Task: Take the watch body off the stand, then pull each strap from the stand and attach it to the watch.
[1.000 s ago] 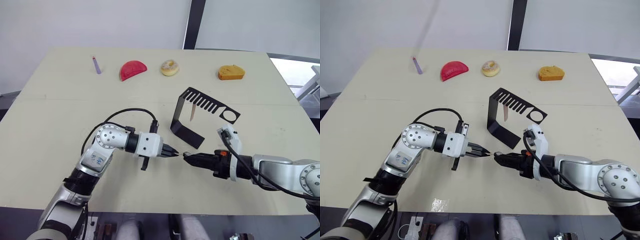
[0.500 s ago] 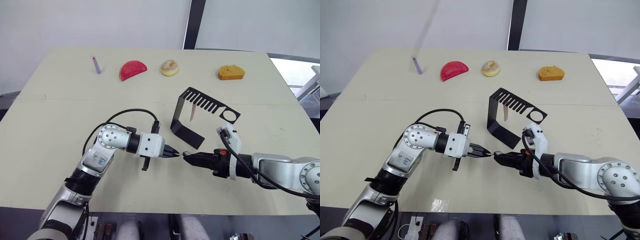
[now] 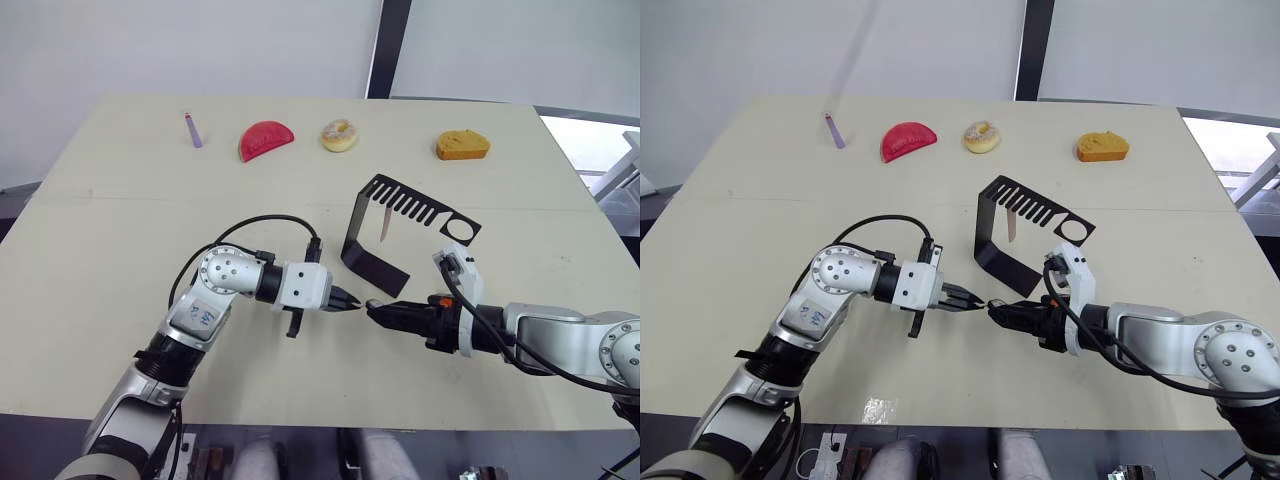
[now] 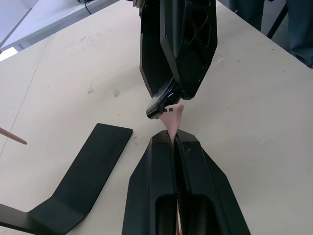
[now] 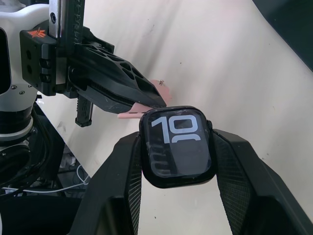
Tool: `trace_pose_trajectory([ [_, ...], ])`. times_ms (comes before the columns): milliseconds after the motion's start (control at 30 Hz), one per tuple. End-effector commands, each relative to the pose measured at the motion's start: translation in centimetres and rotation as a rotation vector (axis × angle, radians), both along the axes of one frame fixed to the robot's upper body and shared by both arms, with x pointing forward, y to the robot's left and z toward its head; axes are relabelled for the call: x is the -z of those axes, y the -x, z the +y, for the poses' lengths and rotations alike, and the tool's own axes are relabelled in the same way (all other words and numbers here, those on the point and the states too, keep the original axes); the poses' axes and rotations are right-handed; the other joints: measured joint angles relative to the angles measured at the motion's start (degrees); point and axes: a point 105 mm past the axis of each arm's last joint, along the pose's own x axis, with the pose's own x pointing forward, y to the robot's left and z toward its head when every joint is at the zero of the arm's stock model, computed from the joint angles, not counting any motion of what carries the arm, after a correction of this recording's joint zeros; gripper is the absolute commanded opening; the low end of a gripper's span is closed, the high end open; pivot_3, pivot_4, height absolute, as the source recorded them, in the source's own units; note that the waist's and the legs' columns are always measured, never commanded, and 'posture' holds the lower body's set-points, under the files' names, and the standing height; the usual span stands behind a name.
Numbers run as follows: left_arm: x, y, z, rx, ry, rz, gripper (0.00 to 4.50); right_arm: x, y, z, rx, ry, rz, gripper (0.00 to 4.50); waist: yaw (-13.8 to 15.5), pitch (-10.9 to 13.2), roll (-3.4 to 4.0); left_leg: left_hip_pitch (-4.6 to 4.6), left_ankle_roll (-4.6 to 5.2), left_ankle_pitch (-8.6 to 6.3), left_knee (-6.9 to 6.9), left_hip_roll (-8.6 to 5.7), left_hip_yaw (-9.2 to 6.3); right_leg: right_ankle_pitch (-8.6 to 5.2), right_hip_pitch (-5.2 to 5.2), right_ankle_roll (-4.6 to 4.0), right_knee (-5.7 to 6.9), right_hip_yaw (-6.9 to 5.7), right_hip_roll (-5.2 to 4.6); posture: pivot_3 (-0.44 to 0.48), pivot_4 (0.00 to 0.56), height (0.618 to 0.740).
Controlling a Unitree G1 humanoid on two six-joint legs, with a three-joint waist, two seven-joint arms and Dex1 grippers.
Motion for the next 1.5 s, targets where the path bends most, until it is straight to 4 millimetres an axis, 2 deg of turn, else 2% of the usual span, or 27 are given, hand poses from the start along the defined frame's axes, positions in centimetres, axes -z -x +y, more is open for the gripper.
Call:
trace_pose_trajectory([
  [33, -1.45, 0.52, -1.47, 0.044, 0.051, -0.054, 0.00, -1.18, 1.30, 1.56, -0.090, -0.044, -0.032, 1.60, 0.01, 0.00, 0.00, 0.00, 0.00, 0.00, 0.00, 0.00, 0.00, 0.00, 0.00, 0.00, 0.00, 0.00, 0.00, 0.000, 0.150, 0.737],
  [767, -1.41, 1.32, -2.05, 0.068, 0.065, -0.035, 0.00, -0.68, 2.20, 1.62, -0.074, -0.030, -0.028, 1.60, 0.00, 0.00, 0.00, -0.01, 0.00, 0.00, 0.00, 0.00, -0.01, 0.00, 0.00, 0.00, -0.01, 0.00, 0.00, 0.000, 0.150, 0.737],
  [1500, -1.53, 1.12, -2.34, 0.062, 0.071, -0.033, 0.00, -0.73, 2.25, 1.88, -0.081, -0.027, -0.033, 1.60, 0.03, 0.00, 0.00, -0.01, 0.00, 0.00, 0.00, 0.00, -0.01, 0.00, 0.00, 0.00, -0.01, 0.00, 0.00, 0.000, 0.150, 0.737],
])
